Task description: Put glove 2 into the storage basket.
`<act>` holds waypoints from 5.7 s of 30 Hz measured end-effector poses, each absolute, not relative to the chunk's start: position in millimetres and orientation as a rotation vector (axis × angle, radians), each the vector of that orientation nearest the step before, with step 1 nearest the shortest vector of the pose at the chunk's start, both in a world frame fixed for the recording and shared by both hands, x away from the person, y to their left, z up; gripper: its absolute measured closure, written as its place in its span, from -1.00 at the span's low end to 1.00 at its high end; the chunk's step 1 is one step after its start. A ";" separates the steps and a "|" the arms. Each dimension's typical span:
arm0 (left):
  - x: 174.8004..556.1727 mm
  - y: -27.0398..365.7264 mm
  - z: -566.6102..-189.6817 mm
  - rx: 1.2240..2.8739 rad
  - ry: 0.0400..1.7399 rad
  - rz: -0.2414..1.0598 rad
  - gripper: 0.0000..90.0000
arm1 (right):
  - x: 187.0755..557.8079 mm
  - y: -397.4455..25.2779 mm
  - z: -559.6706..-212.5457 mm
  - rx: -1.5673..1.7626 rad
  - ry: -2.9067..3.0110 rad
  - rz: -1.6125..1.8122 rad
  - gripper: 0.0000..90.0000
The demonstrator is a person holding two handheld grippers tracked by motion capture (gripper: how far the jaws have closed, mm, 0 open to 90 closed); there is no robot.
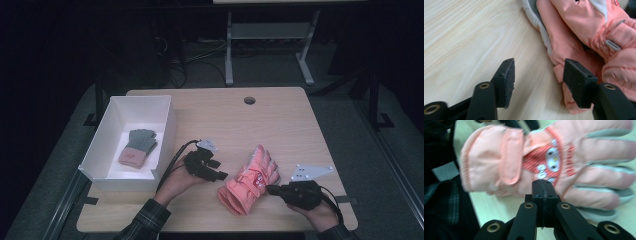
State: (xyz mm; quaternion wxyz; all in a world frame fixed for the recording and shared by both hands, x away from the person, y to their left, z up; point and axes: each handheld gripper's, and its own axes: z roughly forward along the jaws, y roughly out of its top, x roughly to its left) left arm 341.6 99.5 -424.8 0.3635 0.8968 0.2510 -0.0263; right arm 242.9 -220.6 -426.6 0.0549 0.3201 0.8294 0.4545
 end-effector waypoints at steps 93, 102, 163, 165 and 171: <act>379.3 58.9 -456.3 2.250 0.740 -0.562 0.28 | 293.4 -157.4 -456.3 0.984 2.623 1.121 1.00; 378.2 62.0 -445.8 2.215 0.760 -0.565 0.31 | 287.4 -180.7 -439.8 1.019 2.562 1.238 1.00; 379.4 279.8 -244.1 1.991 1.033 -0.029 0.28 | 281.0 -228.6 -462.0 1.200 2.403 1.108 -0.95; 380.0 290.0 -247.0 1.985 1.060 -0.013 0.28 | 281.2 -229.1 -462.6 1.198 2.399 1.109 -0.95; 385.6 311.3 -262.4 1.974 1.125 0.019 0.28 | 281.1 -228.5 -463.2 1.190 2.395 1.115 -0.95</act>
